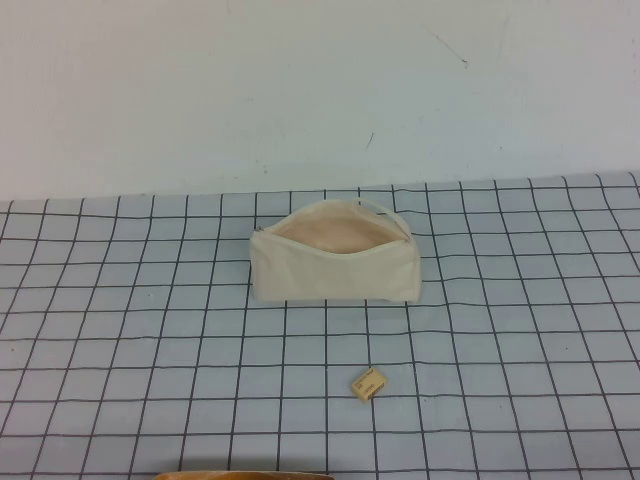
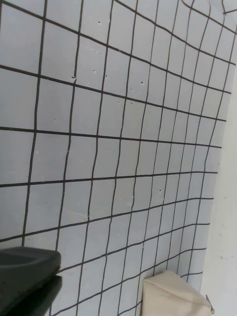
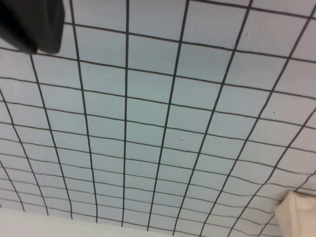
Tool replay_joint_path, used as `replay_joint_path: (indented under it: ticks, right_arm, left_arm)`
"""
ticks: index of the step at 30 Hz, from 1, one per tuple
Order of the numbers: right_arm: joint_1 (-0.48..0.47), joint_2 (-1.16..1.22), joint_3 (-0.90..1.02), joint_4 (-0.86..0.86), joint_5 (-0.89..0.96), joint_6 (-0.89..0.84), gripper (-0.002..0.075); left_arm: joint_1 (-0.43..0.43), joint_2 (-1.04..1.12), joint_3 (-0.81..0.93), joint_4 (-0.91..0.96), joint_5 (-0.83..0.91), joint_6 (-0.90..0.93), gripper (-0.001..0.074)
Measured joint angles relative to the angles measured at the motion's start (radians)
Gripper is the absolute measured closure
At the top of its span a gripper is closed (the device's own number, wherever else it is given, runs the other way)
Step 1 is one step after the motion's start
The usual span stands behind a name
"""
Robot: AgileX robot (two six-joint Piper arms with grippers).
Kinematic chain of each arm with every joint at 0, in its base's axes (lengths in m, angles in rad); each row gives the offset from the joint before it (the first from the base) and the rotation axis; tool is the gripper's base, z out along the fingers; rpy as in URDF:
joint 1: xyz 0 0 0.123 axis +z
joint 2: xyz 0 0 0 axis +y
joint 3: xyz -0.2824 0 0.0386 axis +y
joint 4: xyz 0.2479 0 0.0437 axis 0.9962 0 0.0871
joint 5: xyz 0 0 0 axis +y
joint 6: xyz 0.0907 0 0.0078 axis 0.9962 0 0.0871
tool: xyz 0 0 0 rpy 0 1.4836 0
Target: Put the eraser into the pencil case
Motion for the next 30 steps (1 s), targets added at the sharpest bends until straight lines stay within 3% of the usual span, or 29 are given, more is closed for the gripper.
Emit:
replay_joint_path:
  ticks: [30]
  right_arm:
    - [0.0,0.0,0.0,-0.011,0.0,-0.006,0.0727]
  left_arm:
    - [0.0,0.0,0.0,0.0,0.0,0.0,0.0738]
